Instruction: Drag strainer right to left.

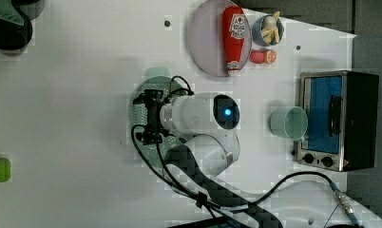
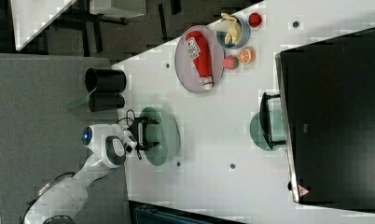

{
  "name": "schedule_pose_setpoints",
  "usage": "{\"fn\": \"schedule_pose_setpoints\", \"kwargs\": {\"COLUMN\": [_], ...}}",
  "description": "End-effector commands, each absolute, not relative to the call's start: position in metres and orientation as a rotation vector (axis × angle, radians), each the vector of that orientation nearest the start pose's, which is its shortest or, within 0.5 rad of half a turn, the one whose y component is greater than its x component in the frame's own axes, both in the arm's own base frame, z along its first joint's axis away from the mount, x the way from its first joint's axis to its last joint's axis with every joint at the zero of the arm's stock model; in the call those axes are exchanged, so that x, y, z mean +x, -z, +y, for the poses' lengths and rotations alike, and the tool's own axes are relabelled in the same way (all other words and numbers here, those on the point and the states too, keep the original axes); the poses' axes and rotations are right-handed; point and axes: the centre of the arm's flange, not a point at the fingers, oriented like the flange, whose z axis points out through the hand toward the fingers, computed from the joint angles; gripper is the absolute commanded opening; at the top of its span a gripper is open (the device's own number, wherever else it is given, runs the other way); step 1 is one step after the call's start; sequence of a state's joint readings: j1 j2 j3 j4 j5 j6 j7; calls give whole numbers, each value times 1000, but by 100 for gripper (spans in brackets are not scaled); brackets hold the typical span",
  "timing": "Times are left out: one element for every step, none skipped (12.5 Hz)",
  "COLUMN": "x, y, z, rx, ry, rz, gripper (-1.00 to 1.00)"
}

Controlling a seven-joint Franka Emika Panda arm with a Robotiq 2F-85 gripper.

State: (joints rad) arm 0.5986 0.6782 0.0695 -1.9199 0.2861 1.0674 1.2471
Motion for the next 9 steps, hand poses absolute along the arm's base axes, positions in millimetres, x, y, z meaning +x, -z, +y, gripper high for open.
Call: {"fn": "schedule_pose_setpoints", "kwargs": {"x": [477, 477, 477, 479, 483, 491, 499, 508, 518], "y": [-138, -137, -137, -142, -148, -161, -179, -203, -235], "z": [420, 425, 430, 434, 430, 424, 414, 403, 389], "rx": [-2102, -2106, -2108, -2101, -2101, -2118, -2172, -2249, -2327], "ry": [-269, -269, -268, -263, -250, -224, -210, -203, -202], "rz": [2216, 2207, 2196, 2182, 2180, 2149, 2103, 2037, 1963], "gripper": [100, 100, 100, 100, 100, 100, 100, 100, 100]}}
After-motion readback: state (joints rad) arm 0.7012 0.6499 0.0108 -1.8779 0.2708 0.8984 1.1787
